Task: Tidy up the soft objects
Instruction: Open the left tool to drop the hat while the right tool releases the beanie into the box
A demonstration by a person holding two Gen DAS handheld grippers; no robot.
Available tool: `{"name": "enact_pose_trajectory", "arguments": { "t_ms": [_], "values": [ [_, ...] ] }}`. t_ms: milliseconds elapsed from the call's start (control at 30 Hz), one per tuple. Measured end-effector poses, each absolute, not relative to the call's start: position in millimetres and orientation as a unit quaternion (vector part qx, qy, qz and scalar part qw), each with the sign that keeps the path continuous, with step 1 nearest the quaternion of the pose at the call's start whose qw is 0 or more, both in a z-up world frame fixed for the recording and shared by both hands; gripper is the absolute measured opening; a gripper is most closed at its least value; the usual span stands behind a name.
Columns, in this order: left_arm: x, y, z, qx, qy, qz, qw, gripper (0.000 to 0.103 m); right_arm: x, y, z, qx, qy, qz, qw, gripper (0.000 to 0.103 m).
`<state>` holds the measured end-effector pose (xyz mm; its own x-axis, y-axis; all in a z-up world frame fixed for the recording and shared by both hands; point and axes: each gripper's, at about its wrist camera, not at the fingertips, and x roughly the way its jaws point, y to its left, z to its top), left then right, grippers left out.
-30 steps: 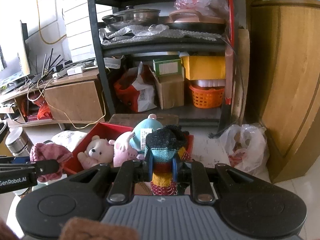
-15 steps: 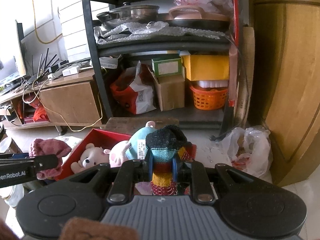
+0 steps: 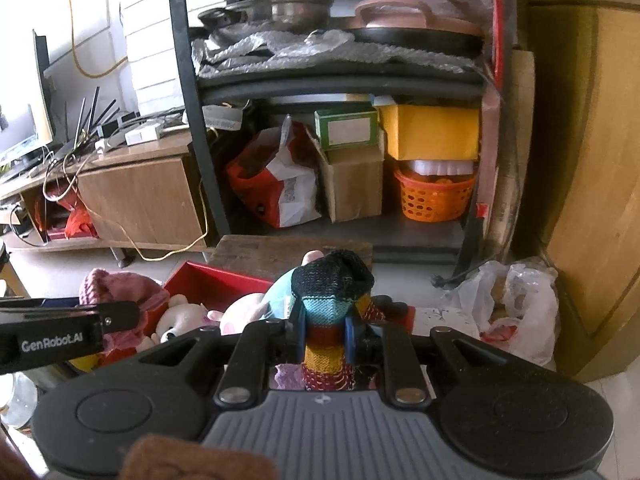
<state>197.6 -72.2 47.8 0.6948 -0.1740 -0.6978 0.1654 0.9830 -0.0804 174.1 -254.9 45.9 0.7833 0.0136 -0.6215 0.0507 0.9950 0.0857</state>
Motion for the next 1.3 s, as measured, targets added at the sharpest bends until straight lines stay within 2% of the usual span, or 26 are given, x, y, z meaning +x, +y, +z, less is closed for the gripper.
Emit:
{"name": "enact_pose_trajectory", "arguments": {
  "t_ms": [233,300,467,600,967,1300],
  "values": [
    [214,-77,38,-0.003,0.387,-0.086,0.918,0.043,190,-258,31,0.066,0.337,-0.004,0.939,0.000],
    [218,-79,33,0.000,0.390,-0.084,0.917,0.046,194,-261,24,0.070,0.344,-0.004,0.936,0.000],
    [222,-80,29,0.001,0.392,-0.086,0.916,0.066,204,-265,9,0.079,0.368,-0.003,0.926,0.000],
    [221,-79,31,-0.001,0.391,-0.086,0.917,0.074,205,-266,8,0.085,0.368,-0.006,0.926,0.013],
    [208,-74,38,-0.002,0.392,-0.095,0.915,0.078,195,-265,23,0.085,0.352,-0.013,0.932,0.024],
    [192,-64,44,-0.006,0.394,-0.101,0.913,0.078,182,-262,32,0.084,0.358,-0.012,0.930,0.025]
  ]
}}
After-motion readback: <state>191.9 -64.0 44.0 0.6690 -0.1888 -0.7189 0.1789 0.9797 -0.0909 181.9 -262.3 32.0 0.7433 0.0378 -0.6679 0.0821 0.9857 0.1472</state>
